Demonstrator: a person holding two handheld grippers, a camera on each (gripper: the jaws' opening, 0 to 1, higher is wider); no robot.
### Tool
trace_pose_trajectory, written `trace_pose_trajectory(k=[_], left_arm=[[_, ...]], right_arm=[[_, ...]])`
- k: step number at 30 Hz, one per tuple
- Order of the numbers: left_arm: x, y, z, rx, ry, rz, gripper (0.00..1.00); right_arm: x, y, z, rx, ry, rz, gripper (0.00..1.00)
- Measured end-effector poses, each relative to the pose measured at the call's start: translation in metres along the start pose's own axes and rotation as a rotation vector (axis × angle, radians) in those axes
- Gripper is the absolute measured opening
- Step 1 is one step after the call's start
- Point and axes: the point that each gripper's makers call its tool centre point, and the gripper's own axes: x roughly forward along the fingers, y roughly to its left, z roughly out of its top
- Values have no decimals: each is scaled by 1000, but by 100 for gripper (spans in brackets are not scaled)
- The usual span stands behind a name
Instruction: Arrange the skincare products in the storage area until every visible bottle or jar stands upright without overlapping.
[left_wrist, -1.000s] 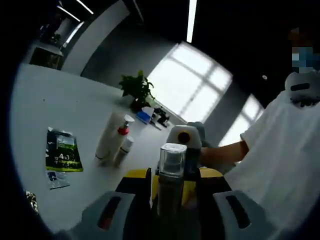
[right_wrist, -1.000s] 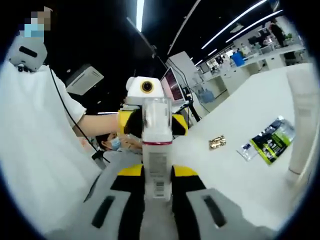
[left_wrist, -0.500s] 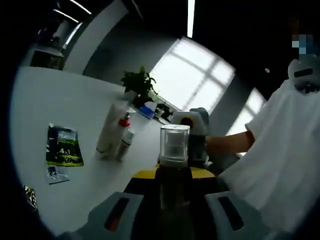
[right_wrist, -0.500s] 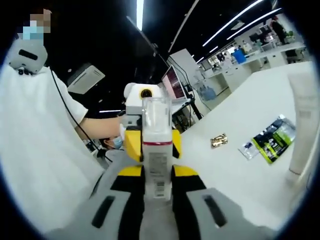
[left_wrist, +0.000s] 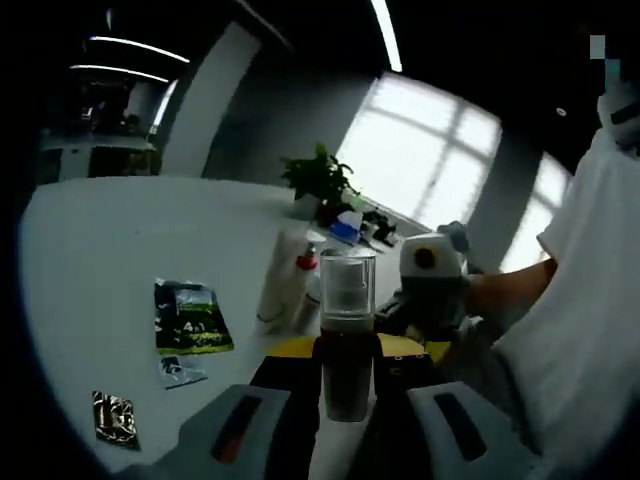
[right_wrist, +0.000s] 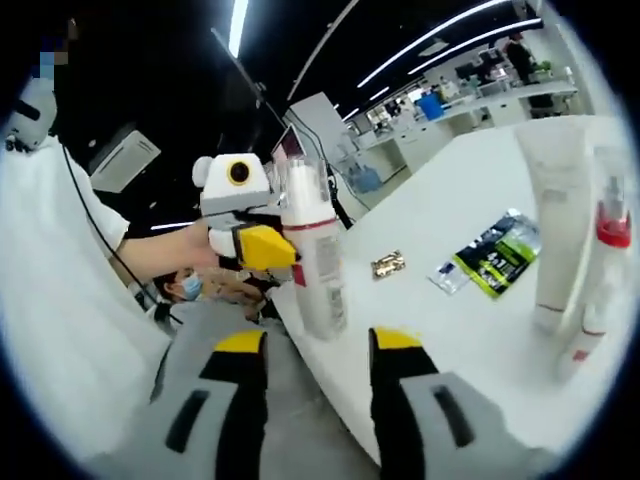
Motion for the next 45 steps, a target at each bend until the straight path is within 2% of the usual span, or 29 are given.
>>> trace_pose_trajectory(k=[3, 5, 8, 13, 20, 25, 28, 34, 39, 45], left_arm=[[4, -1, -5, 73, 32, 16, 16], [7, -2, -8, 100, 50, 17, 16], [14, -7, -13, 150, 82, 6, 16], [19, -11, -15, 193, 102, -13, 16], [19, -9, -16, 198, 116, -26, 16], [23, -9, -18, 199, 126, -37, 16], [26, -8, -20, 199, 139, -43, 16], [32, -7, -24, 189, 155, -53, 17], [40, -3, -25, 198, 165, -48, 17], [51, 0, -33, 228, 208, -51, 17]], right_arm=[[-5, 0, 20, -9, -65, -32, 39], [-5, 1, 28, -28, -80, -48, 40], [-1, -1, 43, -110, -108, -104, 40], [4, -3, 51, -128, -133, -141, 37], [6, -7, 54, -128, -151, -158, 29], [6, -8, 56, -115, -168, -163, 29], [6, -8, 55, -113, -171, -159, 23], [5, -14, 51, -119, -158, -186, 22], [2, -22, 51, -150, -139, -241, 22], [1, -30, 46, -182, -104, -285, 21]])
